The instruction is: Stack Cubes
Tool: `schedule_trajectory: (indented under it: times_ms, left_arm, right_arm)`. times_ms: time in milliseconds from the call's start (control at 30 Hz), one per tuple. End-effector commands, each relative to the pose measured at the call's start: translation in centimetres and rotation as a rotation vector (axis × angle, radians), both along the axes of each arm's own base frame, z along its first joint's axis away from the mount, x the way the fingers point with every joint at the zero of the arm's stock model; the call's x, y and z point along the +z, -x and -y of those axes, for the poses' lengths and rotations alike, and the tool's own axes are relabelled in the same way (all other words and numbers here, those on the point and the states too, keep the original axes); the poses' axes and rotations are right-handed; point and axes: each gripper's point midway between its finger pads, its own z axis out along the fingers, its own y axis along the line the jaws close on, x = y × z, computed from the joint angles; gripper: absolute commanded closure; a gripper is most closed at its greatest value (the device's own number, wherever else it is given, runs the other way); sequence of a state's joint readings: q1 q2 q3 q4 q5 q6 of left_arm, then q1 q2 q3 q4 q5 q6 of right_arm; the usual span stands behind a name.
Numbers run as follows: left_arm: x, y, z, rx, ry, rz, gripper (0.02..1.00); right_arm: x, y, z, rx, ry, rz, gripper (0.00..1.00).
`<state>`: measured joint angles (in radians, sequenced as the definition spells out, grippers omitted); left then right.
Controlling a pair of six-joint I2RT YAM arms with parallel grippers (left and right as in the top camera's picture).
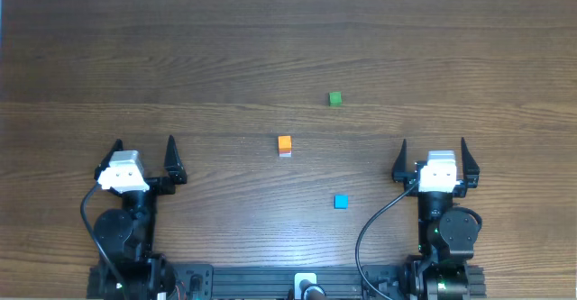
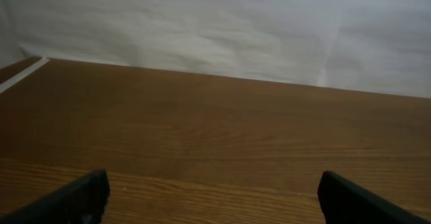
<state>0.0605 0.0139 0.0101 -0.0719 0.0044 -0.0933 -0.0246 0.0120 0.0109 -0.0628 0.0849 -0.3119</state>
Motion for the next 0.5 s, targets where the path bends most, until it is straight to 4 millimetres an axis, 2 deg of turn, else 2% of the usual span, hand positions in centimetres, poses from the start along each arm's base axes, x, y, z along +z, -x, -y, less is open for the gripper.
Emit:
schedule_trajectory:
  times_ms: [33,167,267,500]
  left_arm:
    - [-0.1,0.0,0.1,-0.01,-0.009,-0.002,0.018]
    - [-0.1,0.0,0.1,-0.01,-0.01,-0.001,0.018]
    - [-0.1,0.0,0.1,-0.01,-0.01,-0.002,0.018]
    - [-0.1,0.0,0.1,-0.01,-0.01,-0.001,0.02]
  right_arm:
    - [-0.3,-0.1,-1.9,0.108,-0.075,-0.004,0.007]
    - [0.8,0.1,-4.6,0.264,-0.136,0.036,0.009]
    - [2.6,0.1,-4.6,0.266,-0.333,0.102,0.007]
    - [7.4,1.0,-5.2,0.316,-0.41,0.198,0.009]
